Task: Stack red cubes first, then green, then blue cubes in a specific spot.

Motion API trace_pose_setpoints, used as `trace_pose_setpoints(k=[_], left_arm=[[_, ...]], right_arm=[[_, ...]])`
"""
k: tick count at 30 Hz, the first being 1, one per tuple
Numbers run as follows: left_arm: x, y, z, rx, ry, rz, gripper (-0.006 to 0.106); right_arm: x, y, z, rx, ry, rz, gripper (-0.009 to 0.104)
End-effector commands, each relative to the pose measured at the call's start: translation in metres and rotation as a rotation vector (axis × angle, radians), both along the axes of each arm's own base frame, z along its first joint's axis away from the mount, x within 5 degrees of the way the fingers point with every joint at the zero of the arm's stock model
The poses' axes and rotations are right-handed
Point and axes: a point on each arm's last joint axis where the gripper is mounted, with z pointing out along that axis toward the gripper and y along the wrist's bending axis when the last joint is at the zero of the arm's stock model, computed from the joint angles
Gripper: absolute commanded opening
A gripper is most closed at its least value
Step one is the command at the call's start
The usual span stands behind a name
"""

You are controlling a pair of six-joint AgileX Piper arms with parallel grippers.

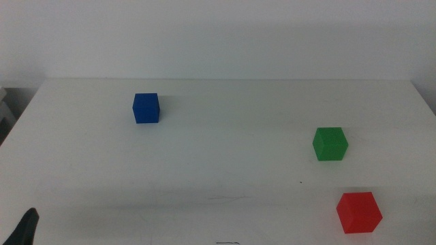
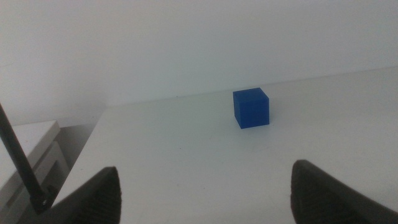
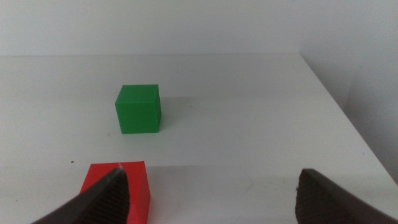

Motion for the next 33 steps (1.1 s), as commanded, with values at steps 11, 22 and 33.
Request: trace_pose_setpoints(k=[11, 22, 33], left_arm=[[-0.001, 0.0, 0.01, -0.014, -0.106, 0.0, 0.094], [-0.001, 0.0, 0.01, -0.014, -0.106, 0.0, 0.094], [-0.001, 0.0, 0.01, -0.014, -0.106, 0.0, 0.094]], right_arm=[[0.025, 0.0, 0.102, 0.012, 0.083, -0.009, 0.094], [0.1, 0.019, 0.159, -0.047, 0.625, 0.082, 0.094], [0.157, 0.073, 0.13, -0.078, 0.97, 0.199, 0.094]])
